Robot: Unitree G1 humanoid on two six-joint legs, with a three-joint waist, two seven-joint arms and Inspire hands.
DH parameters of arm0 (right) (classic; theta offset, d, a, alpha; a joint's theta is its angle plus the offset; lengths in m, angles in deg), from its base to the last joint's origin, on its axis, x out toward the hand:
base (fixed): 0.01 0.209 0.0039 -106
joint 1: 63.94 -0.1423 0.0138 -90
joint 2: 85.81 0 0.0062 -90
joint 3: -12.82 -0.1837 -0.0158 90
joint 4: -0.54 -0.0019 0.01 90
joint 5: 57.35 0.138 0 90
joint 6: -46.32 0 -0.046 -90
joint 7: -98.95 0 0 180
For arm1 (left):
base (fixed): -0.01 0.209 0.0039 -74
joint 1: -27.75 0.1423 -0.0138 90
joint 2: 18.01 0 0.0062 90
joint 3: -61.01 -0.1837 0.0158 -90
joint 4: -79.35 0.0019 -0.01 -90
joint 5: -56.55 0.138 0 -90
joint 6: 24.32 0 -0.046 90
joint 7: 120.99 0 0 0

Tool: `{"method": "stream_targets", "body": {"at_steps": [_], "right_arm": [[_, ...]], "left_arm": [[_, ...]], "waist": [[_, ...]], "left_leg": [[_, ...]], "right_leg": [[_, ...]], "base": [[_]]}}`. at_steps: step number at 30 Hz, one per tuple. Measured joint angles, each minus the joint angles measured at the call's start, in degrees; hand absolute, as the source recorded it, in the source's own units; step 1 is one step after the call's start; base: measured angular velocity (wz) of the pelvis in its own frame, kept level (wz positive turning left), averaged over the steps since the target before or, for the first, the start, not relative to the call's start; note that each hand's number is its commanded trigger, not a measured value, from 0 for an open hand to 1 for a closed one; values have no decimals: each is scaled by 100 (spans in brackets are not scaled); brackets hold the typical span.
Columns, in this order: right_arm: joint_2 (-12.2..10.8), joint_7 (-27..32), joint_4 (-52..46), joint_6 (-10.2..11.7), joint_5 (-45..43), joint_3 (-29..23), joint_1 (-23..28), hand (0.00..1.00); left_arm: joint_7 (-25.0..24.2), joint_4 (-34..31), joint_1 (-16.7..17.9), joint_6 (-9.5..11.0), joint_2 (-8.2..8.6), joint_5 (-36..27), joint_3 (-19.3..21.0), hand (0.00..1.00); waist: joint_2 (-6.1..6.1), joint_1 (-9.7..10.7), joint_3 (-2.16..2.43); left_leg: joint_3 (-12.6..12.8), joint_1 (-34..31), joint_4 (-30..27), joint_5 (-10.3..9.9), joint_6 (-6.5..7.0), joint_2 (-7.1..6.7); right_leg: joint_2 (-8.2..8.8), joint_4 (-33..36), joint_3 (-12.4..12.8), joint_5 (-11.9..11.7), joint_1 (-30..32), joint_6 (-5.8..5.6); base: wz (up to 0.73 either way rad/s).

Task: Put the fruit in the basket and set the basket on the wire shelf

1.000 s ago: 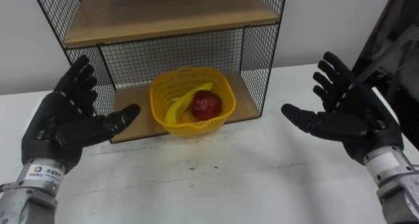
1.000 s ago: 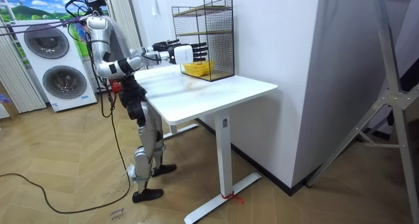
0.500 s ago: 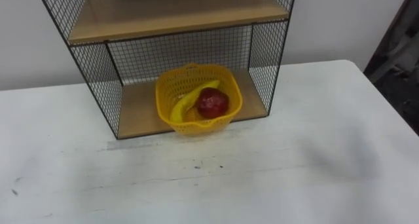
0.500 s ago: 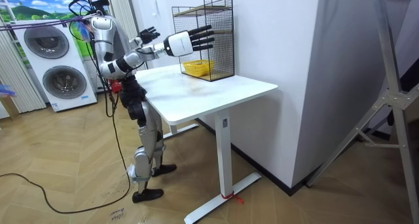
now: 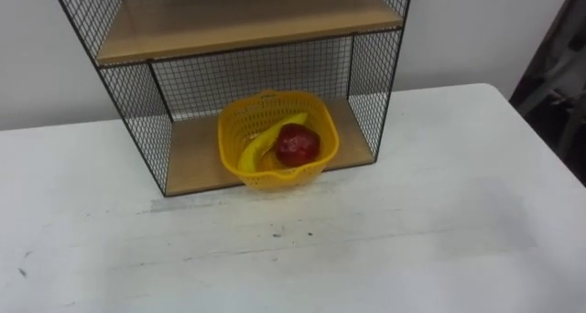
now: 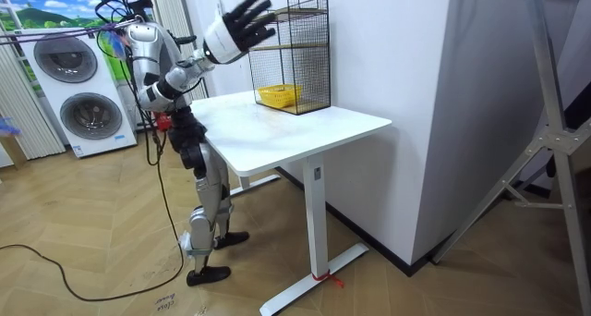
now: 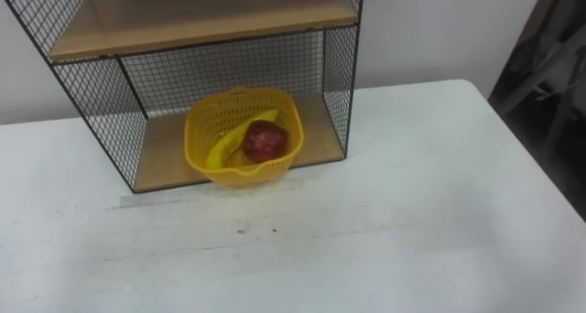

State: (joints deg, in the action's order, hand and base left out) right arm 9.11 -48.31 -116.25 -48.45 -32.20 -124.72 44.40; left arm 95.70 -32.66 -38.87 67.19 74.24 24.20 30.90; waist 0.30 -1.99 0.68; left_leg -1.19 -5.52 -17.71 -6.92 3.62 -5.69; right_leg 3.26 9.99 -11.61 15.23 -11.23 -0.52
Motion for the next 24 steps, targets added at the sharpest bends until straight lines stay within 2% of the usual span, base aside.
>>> {"method": "stream_targets", "body": {"at_steps": [2, 3, 4, 6, 8, 9, 11, 13, 18, 20, 24], "right_arm": [[133, 372, 447, 118, 113, -343, 314, 0], [135, 470, 538, 118, 144, -411, 374, 0], [135, 696, 713, 122, 228, -527, 441, 0], [135, 1060, 934, 143, 401, -615, 609, 0], [133, 1458, 1294, 228, 648, -599, 790, 0], [134, 1529, 1437, 245, 661, -603, 785, 0], [132, 1768, 2110, 364, 793, -613, 811, 0], [131, 1867, 2721, 461, 1067, -616, 814, 0], [-20, 1907, 4152, 491, 1588, -543, 816, 0], [-24, 1862, 4936, 570, 1942, -527, 816, 0], [-120, 1708, 6256, 727, 2466, -498, 799, 0]], "left_arm": [[329, 521, 230, 93, -173, -474, 96, 0], [398, 671, 283, 112, -178, -576, 140, 0], [524, 1043, 346, 127, -184, -852, 270, 0], [745, 1633, 375, 142, -260, -1366, 451, 0], [980, 2266, 446, 242, -282, -2121, 516, 0], [1012, 2449, 445, 278, -284, -2309, 515, 0], [1100, 3267, 448, 355, -283, -2914, 503, 0], [1153, 3840, 449, 401, -280, -3099, 436, 0], [984, 5082, 431, 465, -271, -3497, -37, 0], [692, 5756, 389, 496, -275, -3681, -248, 0], [299, 6654, 244, 500, -256, -3692, -397, 0]], "waist": [[-3, -6, 12], [25, -31, 17], [45, -36, 41], [71, -48, 36], [81, -86, 31], [84, -80, 29], [86, -58, 28], [79, -2, 27], [102, 23, 24], [113, 54, 26], [41, 78, 30]], "left_leg": [[-30, -55, -6, -2, -5, -7], [-39, -87, -21, -9, -15, -5], [-33, -130, -43, -16, -21, -1], [-15, -143, -29, -18, -22, 4], [21, -175, 14, -19, -23, 4], [35, -178, 15, -19, -22, 3], [48, -194, 15, -22, -16, -2], [30, -226, 3, -24, -10, 6], [40, -235, 10, -25, -7, 12], [37, -225, 19, -25, -7, 10], [19, -190, 69, -1, -8, 13]], "right_leg": [[7, -7, -51, 0, 32, 0], [11, -8, -75, 3, 53, 1], [19, 19, -74, 10, 110, 6], [24, 97, -29, 42, 166, 0], [22, 106, -6, 43, 215, 2], [21, 101, -1, 43, 217, 1], [28, 89, -1, 38, 217, -7], [77, 76, -67, 36, 221, -11], [76, 80, -77, 37, 231, -23], [72, 79, -74, 37, 223, -23], [91, 80, -72, 39, 208, -19]], "base": [[7], [4], [0], [-6], [-6], [0], [0], [11], [2], [0], [-1]]}}
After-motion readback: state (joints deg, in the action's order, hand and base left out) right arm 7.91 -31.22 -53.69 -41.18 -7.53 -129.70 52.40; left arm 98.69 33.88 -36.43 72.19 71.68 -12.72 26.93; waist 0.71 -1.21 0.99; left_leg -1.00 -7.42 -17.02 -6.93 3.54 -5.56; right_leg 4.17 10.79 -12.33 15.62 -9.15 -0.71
